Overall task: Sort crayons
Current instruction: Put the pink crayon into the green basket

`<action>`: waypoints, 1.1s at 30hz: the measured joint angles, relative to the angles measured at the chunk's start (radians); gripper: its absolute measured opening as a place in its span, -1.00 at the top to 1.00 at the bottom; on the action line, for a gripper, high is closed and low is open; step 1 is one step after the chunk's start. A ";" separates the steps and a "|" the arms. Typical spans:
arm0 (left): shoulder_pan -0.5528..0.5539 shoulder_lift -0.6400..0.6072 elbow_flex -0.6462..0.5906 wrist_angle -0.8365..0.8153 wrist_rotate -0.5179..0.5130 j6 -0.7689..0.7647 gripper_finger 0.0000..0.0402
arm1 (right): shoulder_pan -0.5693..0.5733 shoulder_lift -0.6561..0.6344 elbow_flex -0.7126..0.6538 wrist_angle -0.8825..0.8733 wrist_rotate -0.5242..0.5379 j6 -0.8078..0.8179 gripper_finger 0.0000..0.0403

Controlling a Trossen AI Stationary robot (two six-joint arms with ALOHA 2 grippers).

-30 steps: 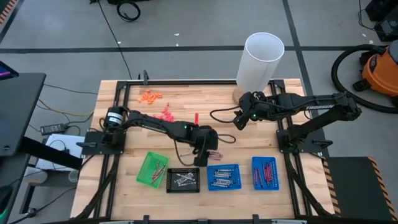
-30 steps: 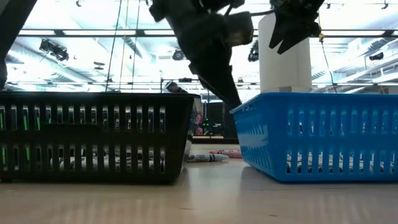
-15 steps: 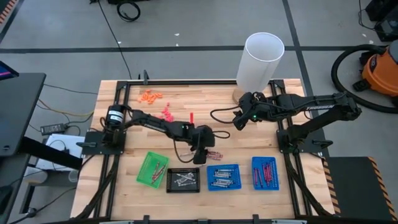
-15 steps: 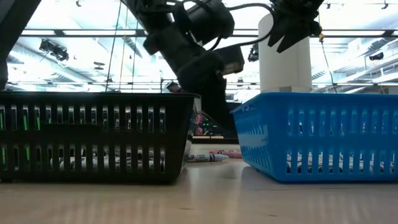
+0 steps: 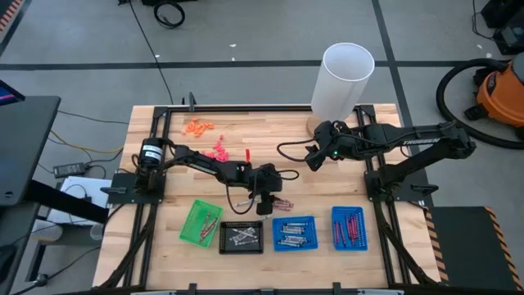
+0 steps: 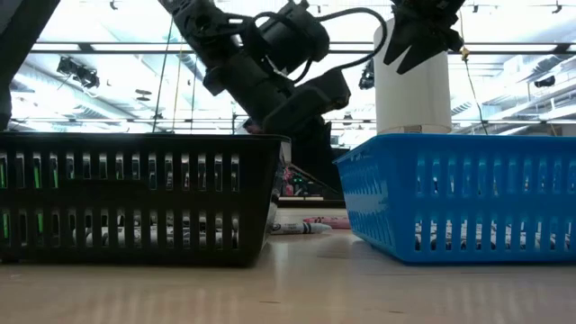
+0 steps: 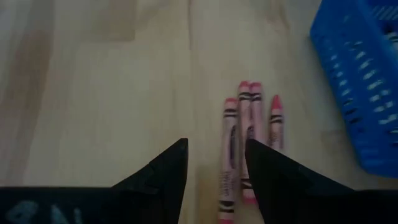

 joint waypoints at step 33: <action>-0.013 -0.004 -0.129 0.087 -0.025 -0.020 0.91 | 0.000 0.000 0.000 0.011 -0.009 0.008 -0.11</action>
